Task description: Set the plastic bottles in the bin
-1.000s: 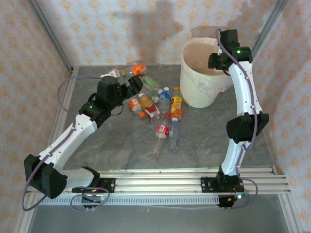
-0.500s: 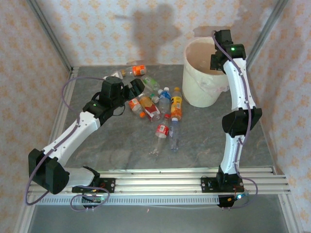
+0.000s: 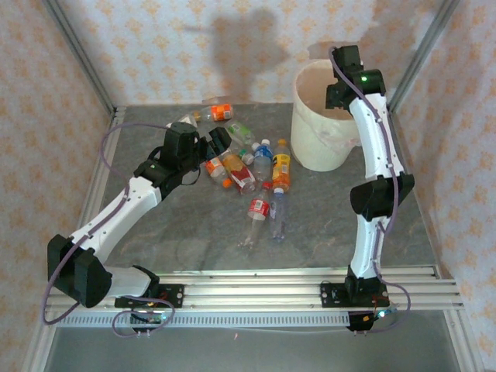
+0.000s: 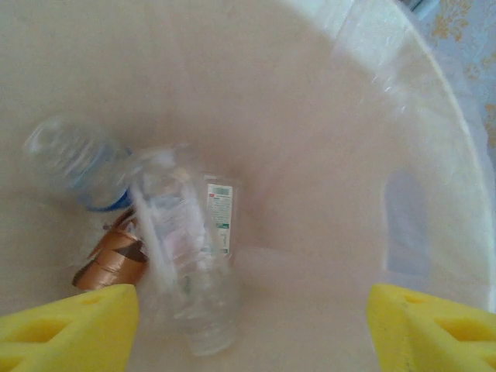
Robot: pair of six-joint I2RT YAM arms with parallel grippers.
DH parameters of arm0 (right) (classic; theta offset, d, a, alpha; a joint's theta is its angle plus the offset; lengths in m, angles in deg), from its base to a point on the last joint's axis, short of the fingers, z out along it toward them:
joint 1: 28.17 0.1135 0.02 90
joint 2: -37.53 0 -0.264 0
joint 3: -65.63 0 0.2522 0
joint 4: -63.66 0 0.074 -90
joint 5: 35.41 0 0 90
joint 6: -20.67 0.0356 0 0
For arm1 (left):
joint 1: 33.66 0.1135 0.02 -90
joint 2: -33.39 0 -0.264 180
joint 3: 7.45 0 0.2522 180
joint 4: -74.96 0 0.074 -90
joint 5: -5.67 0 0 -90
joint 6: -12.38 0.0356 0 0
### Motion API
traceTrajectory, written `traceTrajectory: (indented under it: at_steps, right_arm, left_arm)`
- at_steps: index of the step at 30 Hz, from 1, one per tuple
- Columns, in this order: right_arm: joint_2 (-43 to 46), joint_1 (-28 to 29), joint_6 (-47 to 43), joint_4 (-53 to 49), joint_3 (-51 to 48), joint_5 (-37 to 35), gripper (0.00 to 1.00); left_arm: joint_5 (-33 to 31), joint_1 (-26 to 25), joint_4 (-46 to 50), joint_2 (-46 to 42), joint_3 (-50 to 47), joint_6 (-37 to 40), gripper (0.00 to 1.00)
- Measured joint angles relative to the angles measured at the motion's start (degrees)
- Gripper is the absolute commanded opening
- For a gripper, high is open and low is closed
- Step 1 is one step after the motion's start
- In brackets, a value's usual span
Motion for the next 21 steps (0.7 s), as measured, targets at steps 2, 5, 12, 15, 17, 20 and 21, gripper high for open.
traceTrajectory:
  at_steps: [2,5,12,15,17,20,21]
  right_arm:
    - [0.85,0.31,0.04,0.04,0.0,-0.07,0.81]
    - [3.58,0.9,0.48,0.94,-0.66,1.05,0.82]
    - [20.98,5.16,2.6,13.25,-17.75,8.26,0.88]
    - [28.2,8.35,3.54,20.13,-26.53,12.07,0.91]
    - [32.48,10.25,4.96,25.24,-33.38,15.04,0.91]
    - [38.53,12.7,8.74,33.88,-46.6,17.62,0.91]
    - [40.04,13.53,10.16,35.82,-50.36,17.88,0.91]
  left_arm:
    - [-0.24,0.0,0.26,0.0,0.0,-0.02,1.0]
    - [-0.92,0.0,0.81,0.0,0.0,-0.26,1.0]
    - [-1.99,0.0,2.32,1.79,0.0,-2.01,1.0]
    - [-2.29,0.0,2.99,3.91,0.0,-3.06,1.0]
    - [-2.67,0.0,3.93,5.01,0.02,-3.69,1.0]
    - [-3.69,0.0,5.75,6.12,0.35,-4.98,1.0]
    - [-4.2,0.0,6.1,6.38,0.46,-5.49,1.0]
